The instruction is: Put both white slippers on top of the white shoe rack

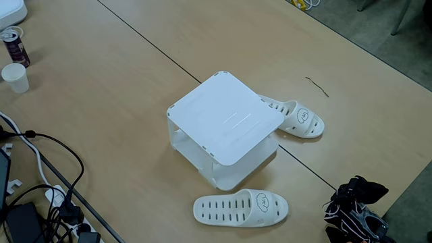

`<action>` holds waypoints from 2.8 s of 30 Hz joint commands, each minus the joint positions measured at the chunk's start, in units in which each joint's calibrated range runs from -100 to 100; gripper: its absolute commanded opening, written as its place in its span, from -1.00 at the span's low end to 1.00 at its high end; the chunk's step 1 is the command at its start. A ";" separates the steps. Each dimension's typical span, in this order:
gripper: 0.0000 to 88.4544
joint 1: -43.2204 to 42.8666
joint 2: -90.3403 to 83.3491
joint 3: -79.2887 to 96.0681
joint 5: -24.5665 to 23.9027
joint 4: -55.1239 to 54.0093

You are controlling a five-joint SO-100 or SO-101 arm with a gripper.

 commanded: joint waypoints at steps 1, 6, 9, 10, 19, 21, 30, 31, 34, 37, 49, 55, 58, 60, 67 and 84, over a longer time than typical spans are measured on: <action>-0.98 2.69 0.69 -1.99 0.42 9.86; -0.98 12.80 1.53 -20.12 0.42 34.10; -0.98 14.20 1.62 -33.11 0.42 54.72; -0.98 14.12 1.70 -37.17 0.42 61.45; -0.98 14.53 22.99 -67.57 0.42 101.83; -0.98 14.53 30.39 -70.91 0.42 106.40; -0.98 12.06 40.91 -57.74 0.42 141.52; -0.98 11.07 40.32 -55.93 0.42 144.02; -0.97 6.22 37.46 -50.07 0.42 150.24; -0.91 0.38 35.36 -43.58 0.42 152.48; -0.76 -20.92 35.27 -25.35 0.42 144.89; -0.74 -23.30 35.44 -15.25 0.42 122.88; -0.58 -23.22 35.44 -10.92 0.42 115.03; -0.50 -23.22 35.44 -9.20 0.42 112.79; -0.47 -22.07 35.44 -5.14 0.42 111.75; -0.47 -18.61 39.65 -4.60 0.42 106.58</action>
